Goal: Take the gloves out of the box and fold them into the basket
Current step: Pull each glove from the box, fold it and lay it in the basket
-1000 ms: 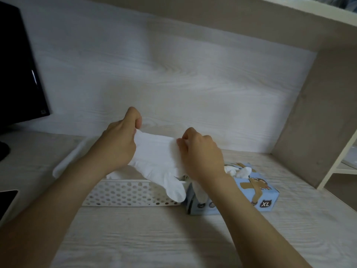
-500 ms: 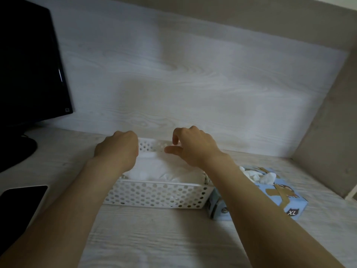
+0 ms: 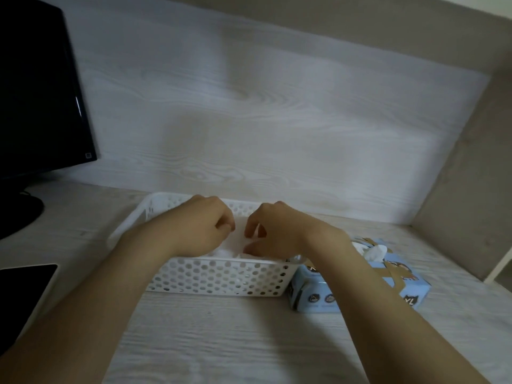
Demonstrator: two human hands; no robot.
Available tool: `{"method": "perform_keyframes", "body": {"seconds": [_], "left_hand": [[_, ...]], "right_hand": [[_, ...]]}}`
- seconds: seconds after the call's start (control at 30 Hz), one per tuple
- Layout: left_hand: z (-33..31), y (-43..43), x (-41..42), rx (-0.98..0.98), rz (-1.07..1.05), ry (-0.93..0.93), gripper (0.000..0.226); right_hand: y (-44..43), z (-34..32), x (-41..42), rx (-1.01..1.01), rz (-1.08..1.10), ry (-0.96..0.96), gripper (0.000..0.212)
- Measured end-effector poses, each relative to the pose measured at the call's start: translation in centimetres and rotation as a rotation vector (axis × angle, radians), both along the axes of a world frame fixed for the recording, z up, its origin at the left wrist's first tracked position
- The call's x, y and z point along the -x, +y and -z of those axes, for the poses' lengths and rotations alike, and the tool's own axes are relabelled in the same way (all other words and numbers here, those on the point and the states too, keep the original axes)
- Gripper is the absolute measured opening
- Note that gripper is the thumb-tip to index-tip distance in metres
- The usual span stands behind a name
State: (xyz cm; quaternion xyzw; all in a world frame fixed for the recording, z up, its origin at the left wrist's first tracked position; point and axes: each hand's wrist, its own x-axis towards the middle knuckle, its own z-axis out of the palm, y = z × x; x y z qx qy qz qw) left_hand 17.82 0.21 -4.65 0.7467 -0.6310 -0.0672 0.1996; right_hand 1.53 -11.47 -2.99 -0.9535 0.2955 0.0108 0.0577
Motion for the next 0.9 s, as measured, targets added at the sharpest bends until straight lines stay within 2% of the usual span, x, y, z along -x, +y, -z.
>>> {"method": "perform_keyframes", "body": {"seconds": [0.1, 0.2, 0.3, 0.37, 0.43, 0.5, 0.6, 0.67, 0.8, 0.9], "left_hand": [[-0.1, 0.1, 0.7, -0.192, 0.065, -0.001, 0.046], [-0.3, 0.4, 0.8, -0.222, 0.076, 0.021, 0.067], [-0.4, 0.4, 1.5, -0.012, 0.068, -0.007, 0.059], [-0.6, 0.3, 3.1, 0.184, 0.071, -0.061, 0.043], [-0.7, 0.3, 5.6, 0.319, 0.119, -0.119, 0.029], [-0.3, 0.2, 8.1, 0.394, 0.197, -0.194, 0.025], [1.8, -0.4, 10.3, 0.536, 0.282, -0.344, 0.023], [2.8, -0.8, 11.0, 0.627, 0.270, -0.399, 0.022], [3.9, -1.6, 11.5, 0.677, 0.250, -0.486, 0.020], [4.4, -1.8, 12.0, 0.665, 0.241, -0.527, 0.030]], "right_hand": [[-0.5, 1.4, 0.9, 0.019, -0.061, -0.207, 0.023], [-1.0, 2.3, 2.2, 0.093, -0.069, -0.508, 0.014], [-0.9, 2.4, 4.0, 0.017, 0.058, -0.841, 0.022], [-1.3, 2.4, 5.4, -0.001, 0.147, -0.952, 0.023], [-2.1, 2.5, 6.6, 0.005, 0.210, -0.911, 0.023], [-3.0, 2.7, 8.1, 0.008, 0.241, -0.807, 0.023], [-3.7, 2.5, 10.3, 0.028, 0.151, -0.703, 0.018], [-3.8, 2.4, 11.3, 0.005, 0.091, -0.622, 0.022], [-4.4, 3.2, 12.9, -0.061, 0.083, -0.575, 0.022], [-5.0, 3.5, 14.2, -0.133, 0.080, -0.623, 0.018]]}}
